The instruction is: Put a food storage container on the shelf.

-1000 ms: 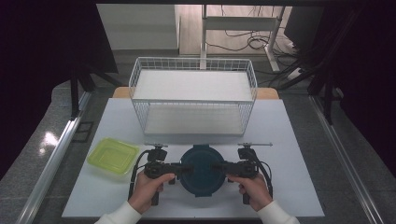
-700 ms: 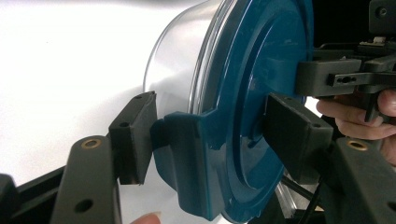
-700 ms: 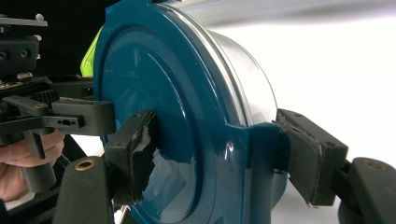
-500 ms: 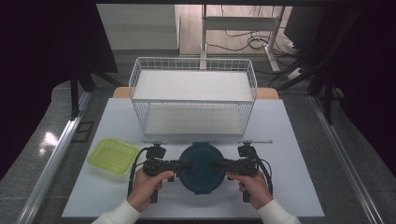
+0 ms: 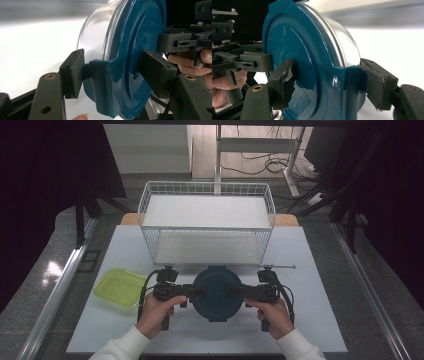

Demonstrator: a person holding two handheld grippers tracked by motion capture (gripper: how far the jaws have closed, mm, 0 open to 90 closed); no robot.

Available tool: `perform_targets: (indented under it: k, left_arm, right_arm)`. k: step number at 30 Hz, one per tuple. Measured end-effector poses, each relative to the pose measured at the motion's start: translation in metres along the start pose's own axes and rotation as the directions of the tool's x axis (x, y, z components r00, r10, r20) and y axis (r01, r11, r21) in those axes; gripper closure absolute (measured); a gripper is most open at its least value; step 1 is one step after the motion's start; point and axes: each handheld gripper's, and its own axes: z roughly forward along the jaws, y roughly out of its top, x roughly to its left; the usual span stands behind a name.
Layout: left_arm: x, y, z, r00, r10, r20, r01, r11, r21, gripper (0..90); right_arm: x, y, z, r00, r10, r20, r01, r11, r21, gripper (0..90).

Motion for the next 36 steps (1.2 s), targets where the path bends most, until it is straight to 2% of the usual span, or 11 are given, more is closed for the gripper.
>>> perform_targets:
  k: [9,17,27,36]
  left_arm:
    - [-0.009,0.017,-0.008,0.9997,0.025,-0.004,-0.025,0.9995,-0.019,37.9]
    - [-0.017,0.034,-0.019,0.9989,0.047,-0.005,-0.047,0.9978,-0.047,37.9]
    - [-0.024,0.046,-0.028,0.9980,0.062,-0.009,-0.063,0.9954,-0.073,37.9]
    - [-0.032,0.060,-0.037,0.9954,0.094,-0.017,-0.095,0.9906,-0.098,38.0]
  right_arm:
    - [0.009,0.016,-0.009,0.9999,-0.017,0.001,0.017,1.000,-0.022,30.5]
    - [0.021,0.035,-0.017,0.9987,-0.051,0.008,0.051,0.998,-0.046,30.3]
    - [0.033,0.053,-0.024,0.9970,-0.076,0.013,0.077,0.995,-0.064,30.2]
    - [0.041,0.065,-0.031,0.9953,-0.097,0.010,0.097,0.992,-0.084,30.1]
